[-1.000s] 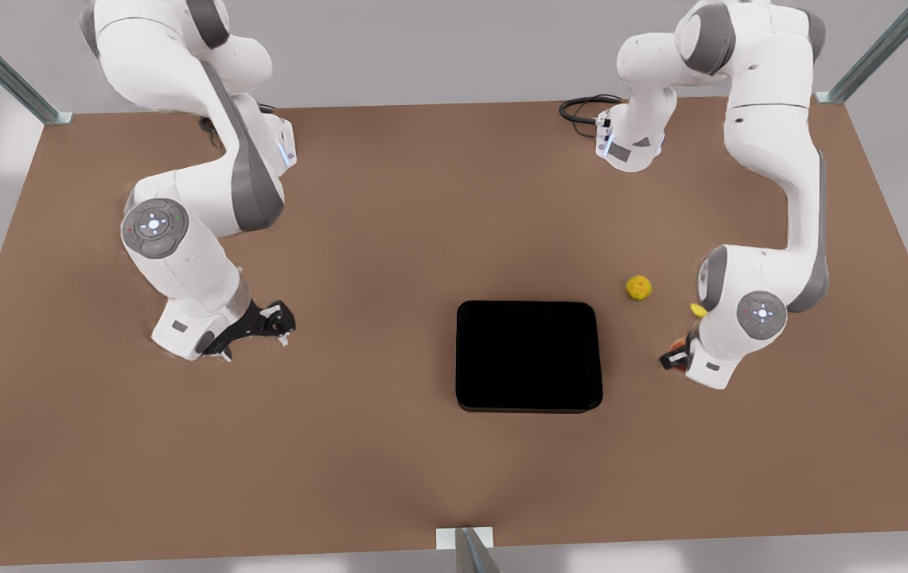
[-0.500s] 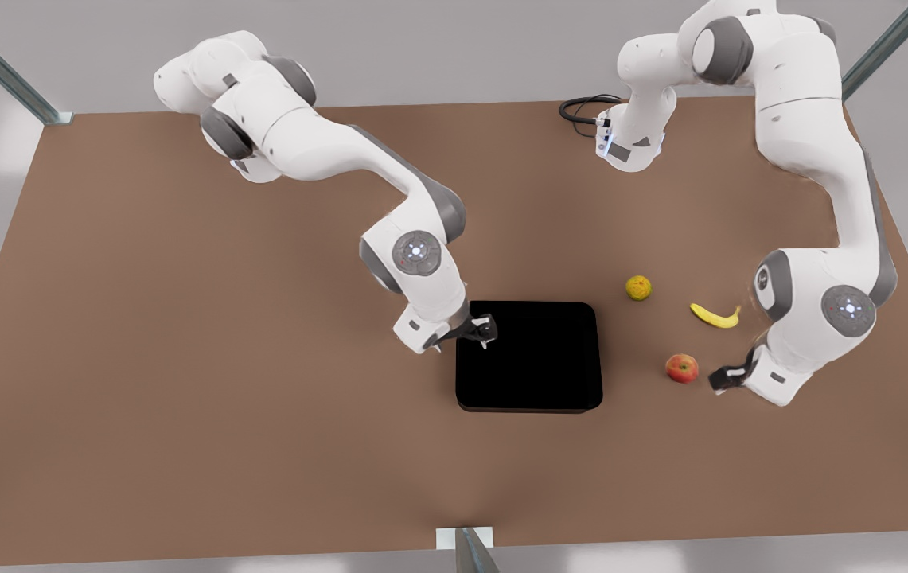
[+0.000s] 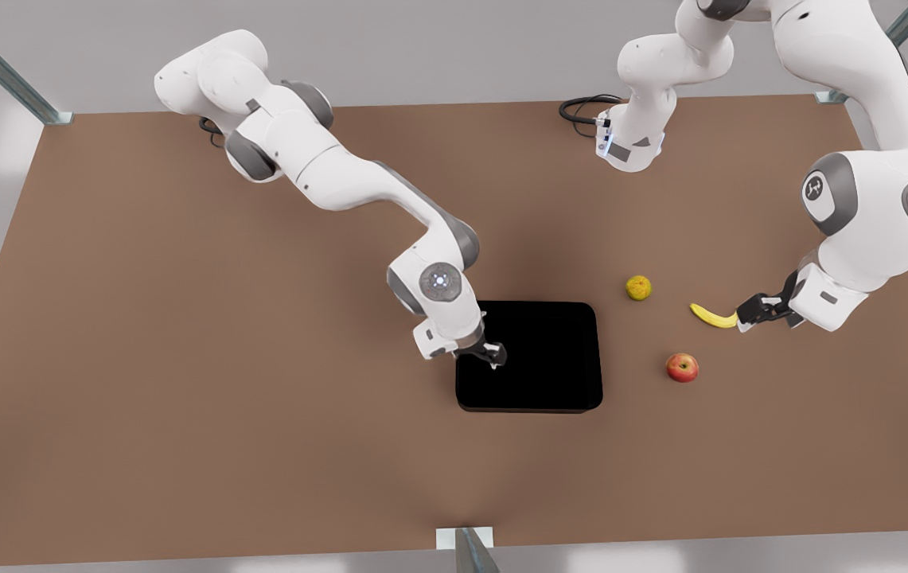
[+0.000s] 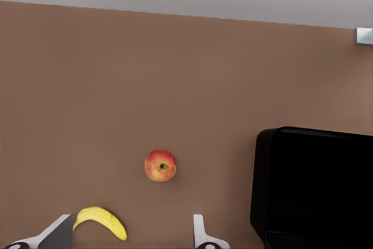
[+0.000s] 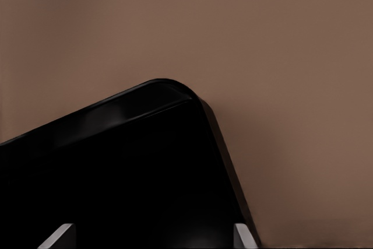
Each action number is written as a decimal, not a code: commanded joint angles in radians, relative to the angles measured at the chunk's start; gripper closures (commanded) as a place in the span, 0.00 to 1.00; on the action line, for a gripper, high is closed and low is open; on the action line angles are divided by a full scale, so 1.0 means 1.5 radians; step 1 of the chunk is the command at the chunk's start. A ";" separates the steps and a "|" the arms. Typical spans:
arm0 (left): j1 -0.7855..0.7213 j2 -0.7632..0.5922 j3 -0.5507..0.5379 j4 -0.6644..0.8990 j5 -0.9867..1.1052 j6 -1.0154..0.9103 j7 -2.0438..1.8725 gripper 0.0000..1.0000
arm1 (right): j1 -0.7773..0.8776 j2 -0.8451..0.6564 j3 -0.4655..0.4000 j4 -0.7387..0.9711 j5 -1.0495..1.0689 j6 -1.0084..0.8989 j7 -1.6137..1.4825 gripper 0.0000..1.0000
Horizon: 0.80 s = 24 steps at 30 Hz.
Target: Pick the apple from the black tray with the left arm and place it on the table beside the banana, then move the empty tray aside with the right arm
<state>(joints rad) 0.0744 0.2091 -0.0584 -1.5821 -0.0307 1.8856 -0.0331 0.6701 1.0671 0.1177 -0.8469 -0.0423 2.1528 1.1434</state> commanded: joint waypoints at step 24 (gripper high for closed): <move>0.014 -0.002 0.001 0.001 0.001 -0.005 0.064 0.00 | -0.022 -0.016 0.001 -0.089 -0.011 0.016 -0.125 0.34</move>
<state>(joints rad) 0.0911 0.2066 -0.0566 -1.5805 -0.0300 1.8781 0.0258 0.6367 1.0447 0.1195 -0.9794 -0.0585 2.1750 1.0984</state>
